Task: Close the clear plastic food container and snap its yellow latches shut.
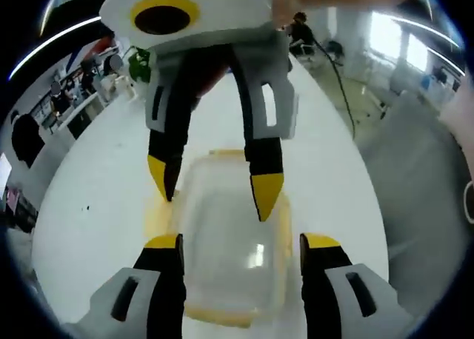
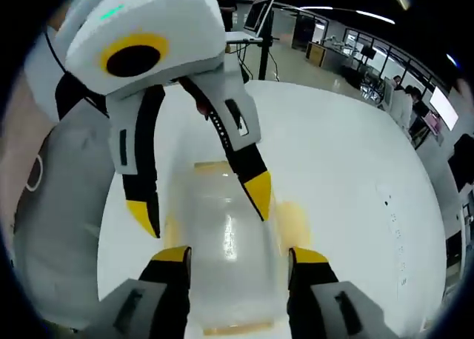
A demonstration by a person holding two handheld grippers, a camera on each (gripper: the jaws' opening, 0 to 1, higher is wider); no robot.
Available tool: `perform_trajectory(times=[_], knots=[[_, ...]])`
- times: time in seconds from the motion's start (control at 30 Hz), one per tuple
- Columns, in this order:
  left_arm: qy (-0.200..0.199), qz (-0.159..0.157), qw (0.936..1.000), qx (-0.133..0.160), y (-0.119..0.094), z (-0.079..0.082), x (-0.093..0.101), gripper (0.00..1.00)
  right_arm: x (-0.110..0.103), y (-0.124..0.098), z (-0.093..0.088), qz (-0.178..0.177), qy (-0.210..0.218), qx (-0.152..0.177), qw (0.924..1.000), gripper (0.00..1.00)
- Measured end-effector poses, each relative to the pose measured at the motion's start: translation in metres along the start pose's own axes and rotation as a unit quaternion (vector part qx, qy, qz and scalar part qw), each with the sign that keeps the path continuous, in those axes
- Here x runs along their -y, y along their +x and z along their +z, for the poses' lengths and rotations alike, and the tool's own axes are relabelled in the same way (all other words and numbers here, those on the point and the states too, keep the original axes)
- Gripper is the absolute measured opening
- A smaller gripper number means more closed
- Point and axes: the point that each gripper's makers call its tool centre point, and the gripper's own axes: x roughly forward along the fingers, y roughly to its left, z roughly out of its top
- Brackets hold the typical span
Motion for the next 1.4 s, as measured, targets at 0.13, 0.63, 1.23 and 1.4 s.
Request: perform_trajectory(times=[0.13, 0.63, 1.23, 1.4], knots=[[0.051, 0.023, 0.9982, -0.023, 0.004, -0.004, 0.001, 0.60, 0.000, 0.001, 0.001, 0.009, -0.012, -0.003, 0.9999, 0.54], [0.036, 0.031, 0.9988, -0.009, 0.006, 0.000, -0.002, 0.58, 0.003, 0.016, 0.010, 0.085, 0.016, 0.000, 0.9963, 0.56], [0.035, 0.035, 0.9985, -0.025, 0.009, 0.000, -0.004, 0.57, 0.007, 0.022, 0.009, 0.140, 0.049, -0.048, 0.9877, 0.50], [0.031, 0.037, 0.9986, -0.022, 0.009, 0.000, -0.004, 0.57, 0.008, 0.026, 0.006, 0.167, 0.056, -0.054, 0.9829, 0.49]])
